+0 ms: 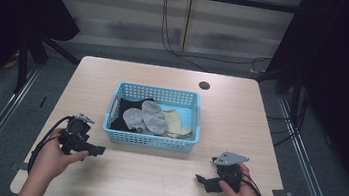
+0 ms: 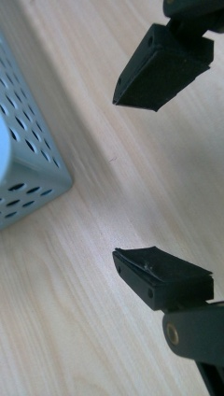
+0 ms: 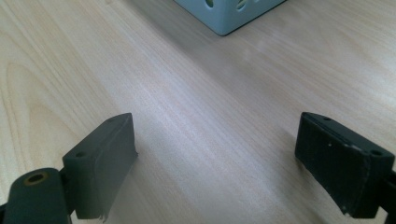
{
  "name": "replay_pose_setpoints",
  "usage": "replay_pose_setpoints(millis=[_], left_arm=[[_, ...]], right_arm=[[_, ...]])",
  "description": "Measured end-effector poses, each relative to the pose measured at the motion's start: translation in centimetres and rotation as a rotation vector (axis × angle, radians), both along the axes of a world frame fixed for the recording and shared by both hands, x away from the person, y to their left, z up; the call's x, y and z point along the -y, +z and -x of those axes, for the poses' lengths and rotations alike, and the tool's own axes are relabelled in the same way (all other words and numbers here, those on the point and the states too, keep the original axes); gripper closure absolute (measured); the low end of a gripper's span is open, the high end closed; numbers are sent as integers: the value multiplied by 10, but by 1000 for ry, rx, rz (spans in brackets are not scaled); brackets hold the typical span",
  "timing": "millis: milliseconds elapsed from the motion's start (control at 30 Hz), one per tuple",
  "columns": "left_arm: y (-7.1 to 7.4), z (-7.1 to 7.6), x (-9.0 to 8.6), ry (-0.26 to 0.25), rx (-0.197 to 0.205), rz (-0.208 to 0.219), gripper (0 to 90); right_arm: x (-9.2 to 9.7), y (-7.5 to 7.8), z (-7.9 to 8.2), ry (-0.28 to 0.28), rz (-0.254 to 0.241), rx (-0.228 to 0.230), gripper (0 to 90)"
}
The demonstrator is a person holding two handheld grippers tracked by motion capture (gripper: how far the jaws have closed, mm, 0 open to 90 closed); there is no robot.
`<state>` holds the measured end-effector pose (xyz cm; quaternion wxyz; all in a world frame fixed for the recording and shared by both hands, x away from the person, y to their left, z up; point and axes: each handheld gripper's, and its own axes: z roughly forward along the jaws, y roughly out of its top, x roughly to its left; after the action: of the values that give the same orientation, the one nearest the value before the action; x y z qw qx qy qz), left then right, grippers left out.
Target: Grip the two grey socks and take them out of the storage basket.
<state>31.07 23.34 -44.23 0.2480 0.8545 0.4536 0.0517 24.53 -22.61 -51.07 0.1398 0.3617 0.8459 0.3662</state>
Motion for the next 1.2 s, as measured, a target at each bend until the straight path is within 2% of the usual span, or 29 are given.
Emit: replay_pose_setpoints(millis=[33,67,100,133,167,200,267,433,533,800,900,1200], left_arm=[[6,-2,1,4,-30,16,208],[11,-5,2,2,-53,14,208],[13,-5,3,6,-61,10,208],[17,-7,5,10,-75,-8,210],[20,-9,5,-9,-83,-28,211],[24,-10,7,-1,-95,-36,211],[30,-13,9,-20,-105,-53,212],[45,-20,16,-15,-111,-53,213],[53,-25,19,-40,-118,-68,214],[75,-40,39,-52,-93,-66,216],[83,-48,49,-75,-87,-70,217],[81,-66,72,-80,-91,-101,222]], right_arm=[[0,0,0,0,-1,1,117],[0,0,0,0,-1,1,117],[0,0,0,0,0,1,117],[0,0,0,0,1,0,117],[0,0,0,-1,0,1,117],[0,0,0,-1,0,1,117],[0,0,0,0,1,0,117],[0,0,0,0,1,0,117],[0,0,0,0,1,0,117],[0,0,0,-1,0,2,117],[0,0,0,-3,-1,0,117],[0,0,0,-2,0,3,117]])
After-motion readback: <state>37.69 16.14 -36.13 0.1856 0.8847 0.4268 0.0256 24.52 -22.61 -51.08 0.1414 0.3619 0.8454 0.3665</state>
